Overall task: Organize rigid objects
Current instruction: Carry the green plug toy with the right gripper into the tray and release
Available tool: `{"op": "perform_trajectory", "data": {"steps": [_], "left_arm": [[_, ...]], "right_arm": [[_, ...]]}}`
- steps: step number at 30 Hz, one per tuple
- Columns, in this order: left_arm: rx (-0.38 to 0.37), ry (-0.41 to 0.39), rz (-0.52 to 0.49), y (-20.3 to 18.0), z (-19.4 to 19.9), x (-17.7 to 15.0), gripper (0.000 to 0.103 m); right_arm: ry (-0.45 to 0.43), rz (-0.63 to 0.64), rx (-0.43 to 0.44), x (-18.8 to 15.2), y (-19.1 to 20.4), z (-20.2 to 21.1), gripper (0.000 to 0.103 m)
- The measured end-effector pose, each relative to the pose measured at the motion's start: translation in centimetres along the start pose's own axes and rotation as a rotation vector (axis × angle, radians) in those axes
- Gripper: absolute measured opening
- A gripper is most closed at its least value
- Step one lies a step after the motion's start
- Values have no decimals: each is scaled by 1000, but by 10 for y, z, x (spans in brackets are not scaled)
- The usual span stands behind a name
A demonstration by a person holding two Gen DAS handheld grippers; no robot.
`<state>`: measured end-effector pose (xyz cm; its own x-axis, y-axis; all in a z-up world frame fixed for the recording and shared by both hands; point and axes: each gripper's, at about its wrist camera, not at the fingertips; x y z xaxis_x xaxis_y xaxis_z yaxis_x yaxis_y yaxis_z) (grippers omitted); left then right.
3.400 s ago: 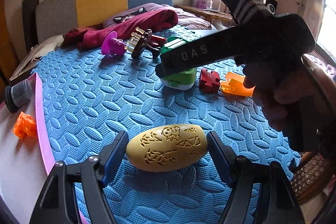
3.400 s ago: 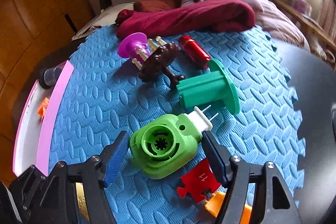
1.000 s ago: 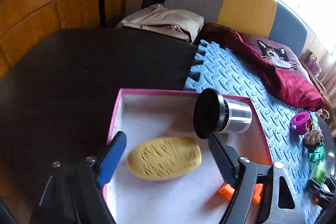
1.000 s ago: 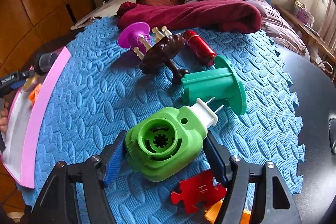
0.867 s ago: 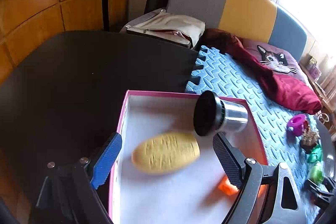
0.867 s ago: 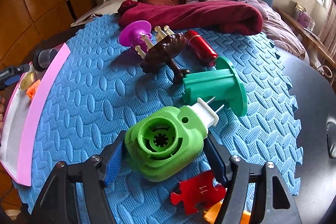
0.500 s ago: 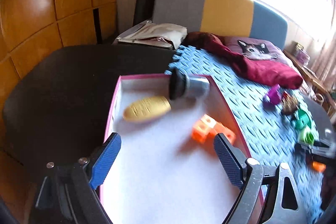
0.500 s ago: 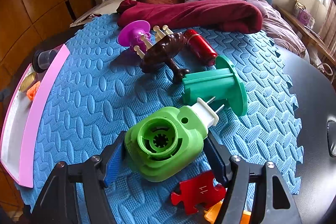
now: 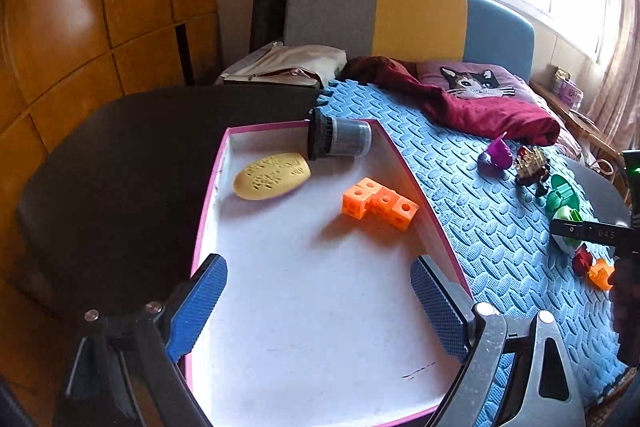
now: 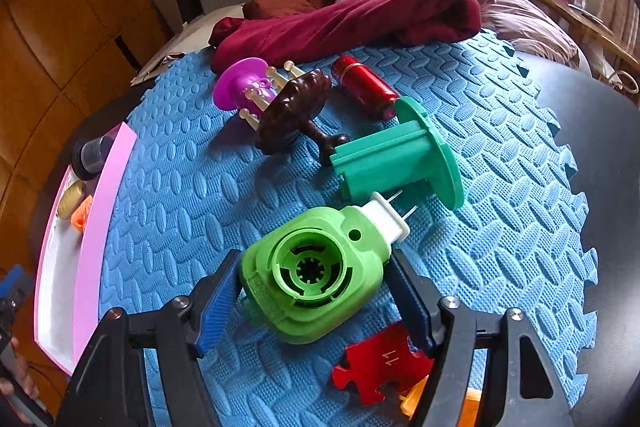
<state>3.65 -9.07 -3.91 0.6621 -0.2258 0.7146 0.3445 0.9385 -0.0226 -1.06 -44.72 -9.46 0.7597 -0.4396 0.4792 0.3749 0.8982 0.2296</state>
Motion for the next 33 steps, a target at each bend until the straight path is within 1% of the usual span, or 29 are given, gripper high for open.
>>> {"op": "perform_trajectory", "data": {"steps": [3,7,13,17,21,25,29,33], "left_arm": [[12,-2,8,4,2,0,94],[25,1,25,11,3,-2,95],[34,2,43,21,5,-5,95],[50,-3,51,30,6,-5,95],[54,-5,74,42,7,-6,95],[62,-3,109,55,6,-7,95],[81,-6,150,72,6,-8,95],[97,-4,180,85,5,-10,95]], "right_arm": [[-2,8,-10,-1,1,0,72],[-13,98,-83,-6,13,-1,72],[-18,195,-124,-14,30,0,72],[-39,239,-84,-19,48,6,72],[-69,250,-17,-23,72,14,72],[-96,316,48,-22,114,19,72],[-110,415,152,-18,165,25,72],[-85,529,228,-20,216,17,72]]}}
Point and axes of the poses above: each gripper's, at about its wrist camera, not at the fingertips, and z roughly against the way its jaws point, y to its left, x to its top
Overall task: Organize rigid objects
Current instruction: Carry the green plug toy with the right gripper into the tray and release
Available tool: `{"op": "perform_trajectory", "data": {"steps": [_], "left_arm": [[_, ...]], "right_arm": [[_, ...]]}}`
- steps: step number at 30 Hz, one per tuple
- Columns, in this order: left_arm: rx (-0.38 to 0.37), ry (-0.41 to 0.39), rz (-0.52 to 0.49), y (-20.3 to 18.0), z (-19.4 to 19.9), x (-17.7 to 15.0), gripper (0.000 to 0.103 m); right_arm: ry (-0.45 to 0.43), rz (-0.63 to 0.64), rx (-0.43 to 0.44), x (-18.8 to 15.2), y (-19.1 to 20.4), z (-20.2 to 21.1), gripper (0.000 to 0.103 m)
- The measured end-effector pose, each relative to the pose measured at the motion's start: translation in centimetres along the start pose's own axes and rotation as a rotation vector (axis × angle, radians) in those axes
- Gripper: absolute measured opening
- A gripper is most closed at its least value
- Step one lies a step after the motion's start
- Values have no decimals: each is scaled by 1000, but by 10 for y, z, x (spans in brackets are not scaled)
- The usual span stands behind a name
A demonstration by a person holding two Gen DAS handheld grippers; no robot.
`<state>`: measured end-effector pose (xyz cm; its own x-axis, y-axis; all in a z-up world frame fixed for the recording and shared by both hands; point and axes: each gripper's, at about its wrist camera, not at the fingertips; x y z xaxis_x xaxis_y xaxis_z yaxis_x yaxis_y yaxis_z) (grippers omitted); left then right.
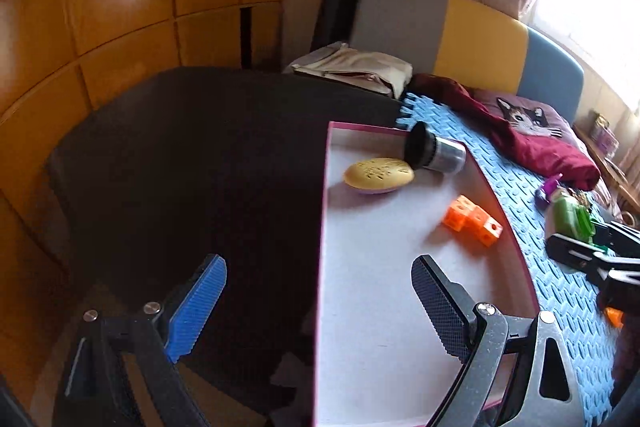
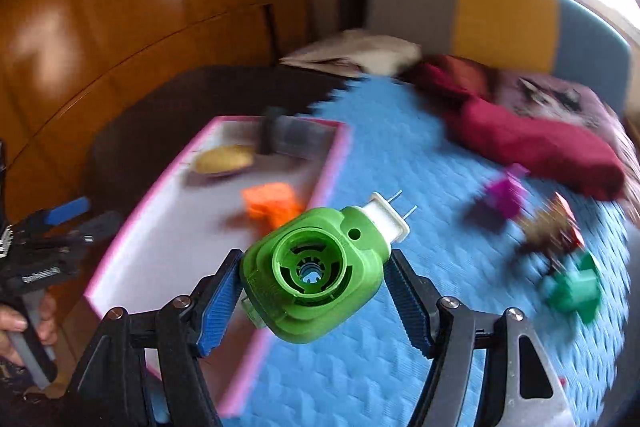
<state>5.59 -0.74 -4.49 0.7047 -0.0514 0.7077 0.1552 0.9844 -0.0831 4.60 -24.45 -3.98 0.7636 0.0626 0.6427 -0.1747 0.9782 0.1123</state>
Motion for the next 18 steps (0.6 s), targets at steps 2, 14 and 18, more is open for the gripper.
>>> {"op": "perform_trajectory", "data": {"steps": [2,14,18], "left_arm": [[6,-3,13,5,-1,1,95],[17,18,33,16,-8,-2,95],[13,21,32,15,-9,-2,94]], "right_arm": [[23,61,29,9,21,-15,72],[102,142,-12,41,54,-102,72],[90,78,40,41,46,-94,73]]}}
Point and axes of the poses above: each gripper's, at about its wrist camera, not at the fingertips, and z roughly against the way its jaws point, y to its left, x to its top
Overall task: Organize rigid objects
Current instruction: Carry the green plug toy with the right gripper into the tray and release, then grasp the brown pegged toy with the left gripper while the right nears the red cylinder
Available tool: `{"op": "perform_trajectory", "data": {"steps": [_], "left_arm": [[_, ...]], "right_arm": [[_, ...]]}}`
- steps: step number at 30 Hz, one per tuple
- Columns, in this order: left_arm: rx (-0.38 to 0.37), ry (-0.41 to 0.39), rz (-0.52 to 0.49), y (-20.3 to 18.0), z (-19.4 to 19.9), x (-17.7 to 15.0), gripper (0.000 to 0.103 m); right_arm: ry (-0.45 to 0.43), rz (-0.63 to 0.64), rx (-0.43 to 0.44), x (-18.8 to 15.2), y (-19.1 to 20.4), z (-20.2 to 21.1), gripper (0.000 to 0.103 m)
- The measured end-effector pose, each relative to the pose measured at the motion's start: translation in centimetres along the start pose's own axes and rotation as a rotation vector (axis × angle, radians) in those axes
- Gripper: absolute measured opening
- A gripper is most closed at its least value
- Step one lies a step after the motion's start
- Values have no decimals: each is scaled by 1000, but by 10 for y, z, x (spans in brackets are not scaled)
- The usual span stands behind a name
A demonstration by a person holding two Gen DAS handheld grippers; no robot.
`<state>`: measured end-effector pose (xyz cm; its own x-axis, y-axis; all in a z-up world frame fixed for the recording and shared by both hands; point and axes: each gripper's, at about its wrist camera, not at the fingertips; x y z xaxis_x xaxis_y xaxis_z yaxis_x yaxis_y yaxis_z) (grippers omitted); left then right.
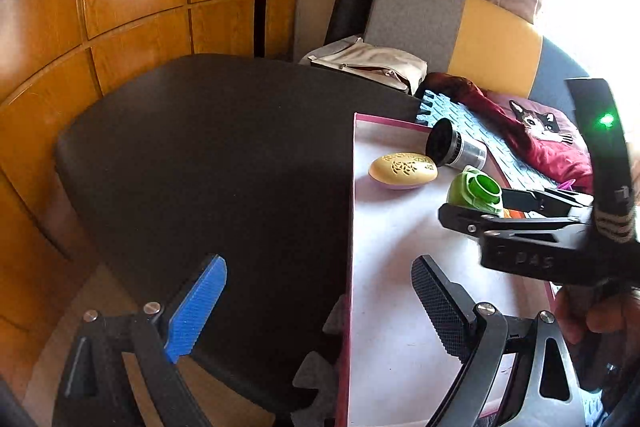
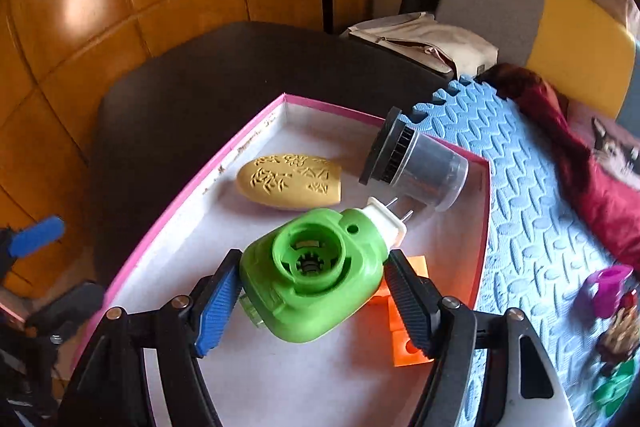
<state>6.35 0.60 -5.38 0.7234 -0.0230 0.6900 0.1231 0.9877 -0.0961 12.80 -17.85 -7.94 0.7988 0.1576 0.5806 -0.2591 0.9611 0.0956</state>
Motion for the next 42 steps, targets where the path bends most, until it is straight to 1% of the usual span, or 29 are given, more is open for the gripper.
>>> {"op": "perform_trajectory", "data": {"steps": [7,16,25,32,38,42], "left_arm": [[-2,-8,-18,-5,5,0,95],[-8,-29,-50,-16,16,3,95],[-22,-37,-107,-37,24,3,95],[-39,-31,-158,-58,26,0,95],[-56,-25,-201,-77,29,-4,95],[-69,-24,-219,-87,30,-4,95]], "right_arm": [[-66,-83,16,-8,-15,31,73],[-113,-143,-34,-32,-38,67,73],[-127,-176,-120,-64,-73,100,73],[-152,-248,-187,-81,-112,126,73],[-170,-297,-257,-95,-144,145,73],[-180,-328,-326,-108,-169,157,73]]}}
Point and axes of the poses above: each gripper's, at about its wrist camera, not at the fingertips, and z roughly against the way its jaws point, y to its left, x to its top
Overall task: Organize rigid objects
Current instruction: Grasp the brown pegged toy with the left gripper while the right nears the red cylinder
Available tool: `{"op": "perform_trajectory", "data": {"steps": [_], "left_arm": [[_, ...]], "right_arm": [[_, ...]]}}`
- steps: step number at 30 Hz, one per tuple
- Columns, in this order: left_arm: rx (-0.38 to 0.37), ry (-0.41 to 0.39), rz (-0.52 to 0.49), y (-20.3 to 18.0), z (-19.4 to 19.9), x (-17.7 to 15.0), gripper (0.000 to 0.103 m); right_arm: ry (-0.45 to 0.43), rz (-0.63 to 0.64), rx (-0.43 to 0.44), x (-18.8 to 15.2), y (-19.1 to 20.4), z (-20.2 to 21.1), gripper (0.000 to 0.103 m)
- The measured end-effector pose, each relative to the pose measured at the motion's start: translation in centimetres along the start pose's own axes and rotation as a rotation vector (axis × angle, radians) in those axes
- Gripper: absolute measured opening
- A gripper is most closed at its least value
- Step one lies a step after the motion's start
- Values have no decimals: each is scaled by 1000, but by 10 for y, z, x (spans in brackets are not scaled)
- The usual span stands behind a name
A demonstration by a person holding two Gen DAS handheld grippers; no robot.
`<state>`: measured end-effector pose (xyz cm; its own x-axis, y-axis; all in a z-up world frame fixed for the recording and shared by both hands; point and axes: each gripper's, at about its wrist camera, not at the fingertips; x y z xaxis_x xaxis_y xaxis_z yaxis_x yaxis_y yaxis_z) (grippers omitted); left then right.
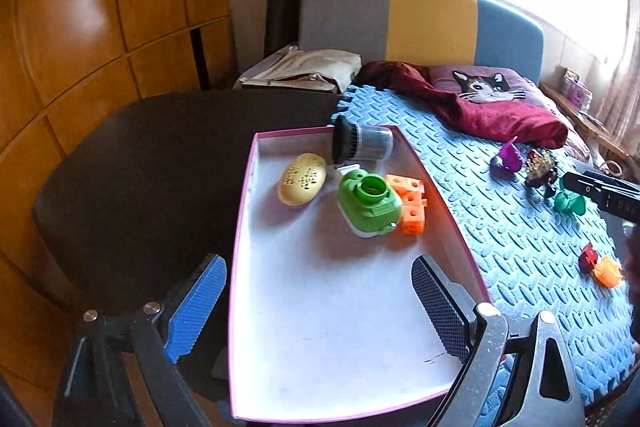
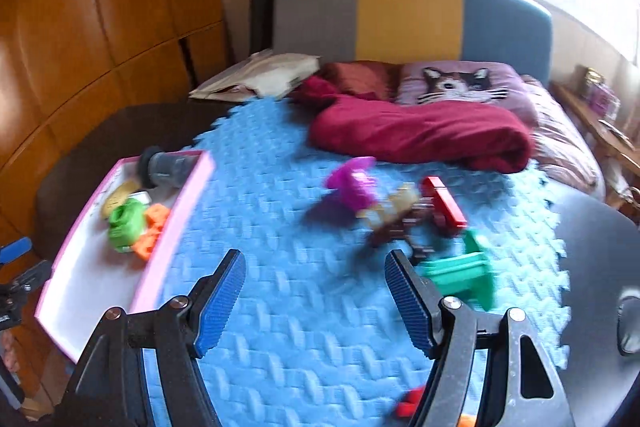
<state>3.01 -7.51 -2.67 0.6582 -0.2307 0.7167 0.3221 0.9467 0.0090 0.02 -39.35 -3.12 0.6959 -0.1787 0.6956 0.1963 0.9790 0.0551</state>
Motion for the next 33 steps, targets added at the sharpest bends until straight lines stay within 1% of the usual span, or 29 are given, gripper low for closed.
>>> {"op": "perform_trajectory", "data": {"steps": [3,6,7,8,9,15,21,26,30,33], "left_arm": [[-7,0,-13,-8,-2,3,95],[-19,-7,-38,-19,-2,6,95],[-19,-9,-52,-24,-2,8,95],[-21,-8,-61,-29,-3,10,95],[-25,-8,-68,-33,-4,11,95],[-61,-11,-116,-58,-10,20,95],[-117,-4,-126,-80,-17,34,95],[-156,-2,-169,-110,-27,49,95],[-181,6,-201,-134,-38,58,95],[-222,12,-227,-155,-45,63,95]], "right_arm": [[-21,-66,-57,-5,-31,2,73],[-37,-169,-97,-15,-60,0,73],[-10,-210,-120,-16,-70,-4,73],[-3,-232,-121,-16,-75,-4,73],[-21,-255,-115,-16,-81,-1,73],[-34,-318,-122,-15,-96,5,73],[-40,-400,-149,-19,-110,10,73],[-48,-483,-151,-23,-127,14,73],[-54,-500,-157,-23,-130,18,73],[-55,-515,-156,-23,-133,18,73]]}}
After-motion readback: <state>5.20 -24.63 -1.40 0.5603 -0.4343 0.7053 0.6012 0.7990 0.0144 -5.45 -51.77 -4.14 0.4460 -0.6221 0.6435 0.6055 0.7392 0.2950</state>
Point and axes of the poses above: each gripper's, at about its wrist camera, not at the fingertips, and z roughly against the way its jaws point, y to its left, x to its top
